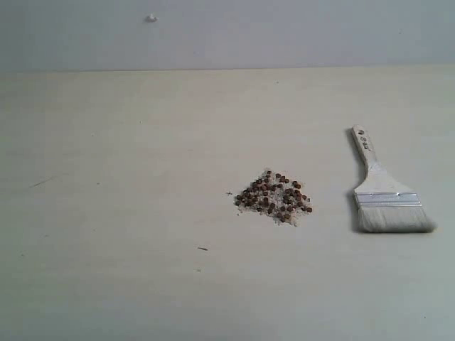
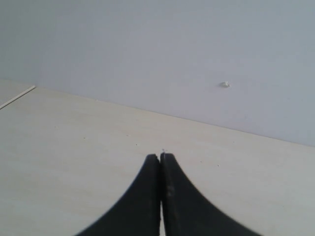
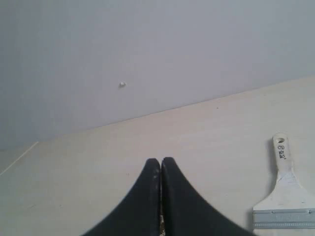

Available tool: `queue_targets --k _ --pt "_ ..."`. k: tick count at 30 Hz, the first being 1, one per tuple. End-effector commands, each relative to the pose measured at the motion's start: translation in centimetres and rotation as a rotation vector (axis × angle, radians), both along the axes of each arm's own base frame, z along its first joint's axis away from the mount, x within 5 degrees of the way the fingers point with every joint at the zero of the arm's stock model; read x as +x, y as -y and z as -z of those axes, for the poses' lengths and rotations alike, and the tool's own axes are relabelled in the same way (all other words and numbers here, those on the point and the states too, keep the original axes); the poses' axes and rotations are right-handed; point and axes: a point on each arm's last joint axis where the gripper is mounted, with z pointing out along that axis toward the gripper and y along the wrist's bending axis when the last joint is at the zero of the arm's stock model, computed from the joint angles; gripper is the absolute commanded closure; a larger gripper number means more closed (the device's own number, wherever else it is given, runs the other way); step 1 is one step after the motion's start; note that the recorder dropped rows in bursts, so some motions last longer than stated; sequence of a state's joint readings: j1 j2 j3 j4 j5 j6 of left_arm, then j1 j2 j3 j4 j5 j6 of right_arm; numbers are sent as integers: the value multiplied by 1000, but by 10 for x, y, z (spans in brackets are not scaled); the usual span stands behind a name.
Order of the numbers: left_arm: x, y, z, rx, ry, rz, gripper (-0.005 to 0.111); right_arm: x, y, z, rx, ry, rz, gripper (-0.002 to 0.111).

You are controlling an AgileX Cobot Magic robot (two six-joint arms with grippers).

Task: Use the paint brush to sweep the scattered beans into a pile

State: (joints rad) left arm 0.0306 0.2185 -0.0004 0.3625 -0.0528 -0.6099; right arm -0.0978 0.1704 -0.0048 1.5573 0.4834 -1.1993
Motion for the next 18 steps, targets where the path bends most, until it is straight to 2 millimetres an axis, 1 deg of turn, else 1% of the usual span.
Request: queue_targets --k 1,18 --pt "0 0 -1 -2 9 -4 107 -3 -3 1 -7 2 -54 108" --pt "0 0 -1 -2 9 -4 107 -3 -4 2 -11 1 -57 108"
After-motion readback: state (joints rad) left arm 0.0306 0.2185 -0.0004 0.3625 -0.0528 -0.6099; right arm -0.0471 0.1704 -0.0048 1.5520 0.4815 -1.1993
